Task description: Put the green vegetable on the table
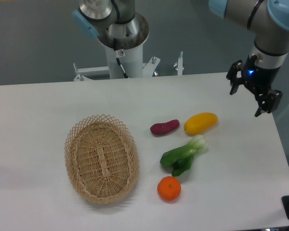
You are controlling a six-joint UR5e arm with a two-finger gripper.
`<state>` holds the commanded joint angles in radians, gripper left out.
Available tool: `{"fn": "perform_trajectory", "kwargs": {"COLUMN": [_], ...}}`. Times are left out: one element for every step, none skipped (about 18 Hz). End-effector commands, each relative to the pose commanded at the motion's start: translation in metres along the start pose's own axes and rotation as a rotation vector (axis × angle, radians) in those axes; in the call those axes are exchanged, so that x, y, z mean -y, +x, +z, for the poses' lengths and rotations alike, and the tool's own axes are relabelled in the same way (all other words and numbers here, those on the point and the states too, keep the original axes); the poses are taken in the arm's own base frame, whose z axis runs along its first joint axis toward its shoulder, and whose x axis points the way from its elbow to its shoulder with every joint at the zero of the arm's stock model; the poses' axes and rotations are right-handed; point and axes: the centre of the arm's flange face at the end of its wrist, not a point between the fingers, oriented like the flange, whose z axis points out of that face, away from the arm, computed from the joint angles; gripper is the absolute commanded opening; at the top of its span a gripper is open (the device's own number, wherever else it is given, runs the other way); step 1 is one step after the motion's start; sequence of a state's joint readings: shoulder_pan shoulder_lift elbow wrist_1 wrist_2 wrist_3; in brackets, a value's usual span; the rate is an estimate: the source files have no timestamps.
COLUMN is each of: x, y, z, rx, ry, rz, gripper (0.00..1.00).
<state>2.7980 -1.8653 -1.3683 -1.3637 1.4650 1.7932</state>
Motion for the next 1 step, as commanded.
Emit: {"fn": "perform_trajectory", "kwargs": {"x": [0.0021], "y": [0.0005], "z": [0.0016], "rx": [-0.003], "ry": [0.003], "rz": [0.001], "gripper": [1.00]}}
